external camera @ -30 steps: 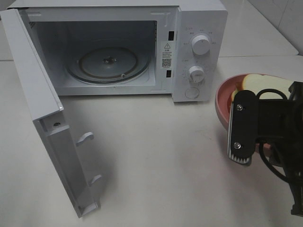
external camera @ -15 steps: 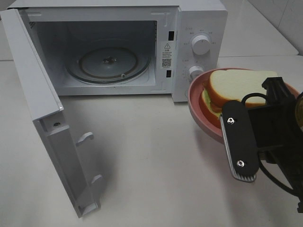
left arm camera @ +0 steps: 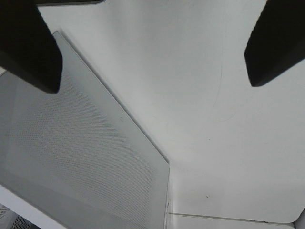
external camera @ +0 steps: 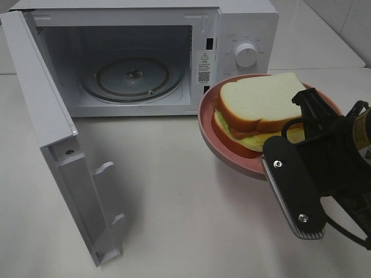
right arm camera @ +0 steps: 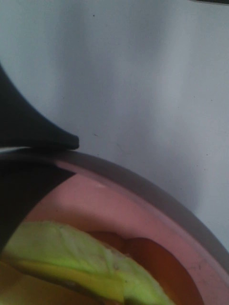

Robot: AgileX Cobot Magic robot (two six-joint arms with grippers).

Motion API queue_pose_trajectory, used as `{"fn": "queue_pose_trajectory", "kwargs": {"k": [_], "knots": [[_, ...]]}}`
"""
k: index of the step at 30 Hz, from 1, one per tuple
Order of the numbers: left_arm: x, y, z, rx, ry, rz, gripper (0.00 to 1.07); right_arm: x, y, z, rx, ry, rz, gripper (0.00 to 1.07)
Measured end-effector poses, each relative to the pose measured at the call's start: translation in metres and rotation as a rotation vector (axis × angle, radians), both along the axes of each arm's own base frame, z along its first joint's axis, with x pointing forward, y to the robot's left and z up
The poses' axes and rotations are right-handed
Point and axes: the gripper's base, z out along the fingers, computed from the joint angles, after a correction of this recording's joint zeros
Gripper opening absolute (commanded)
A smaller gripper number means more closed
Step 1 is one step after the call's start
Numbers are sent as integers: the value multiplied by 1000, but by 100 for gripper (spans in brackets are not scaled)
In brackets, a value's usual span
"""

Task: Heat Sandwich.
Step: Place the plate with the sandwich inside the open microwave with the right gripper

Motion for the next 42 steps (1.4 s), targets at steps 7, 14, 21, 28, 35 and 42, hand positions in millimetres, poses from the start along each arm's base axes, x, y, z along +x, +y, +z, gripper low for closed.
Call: {"fn": "queue_pose_trajectory", "kwargs": {"k": [7, 14, 21, 28, 35, 42], "knots": [[0, 0, 0, 0, 0, 0, 99, 0, 1, 0, -34, -7, 86, 1], [0, 0, 0, 0, 0, 0, 99, 0, 1, 0, -68, -8, 150, 2], [0, 0, 0, 0, 0, 0, 99, -1, 2, -1, -48, 8, 138, 1], [0, 0, 0, 0, 0, 0, 99, -2, 4, -1, -64, 7, 241, 0], [0, 0, 0, 0, 0, 0, 99, -4, 6, -2, -71, 22, 304, 0], [0, 0, 0, 0, 0, 0, 99, 0, 7, -2, -63, 9, 358, 0]]}}
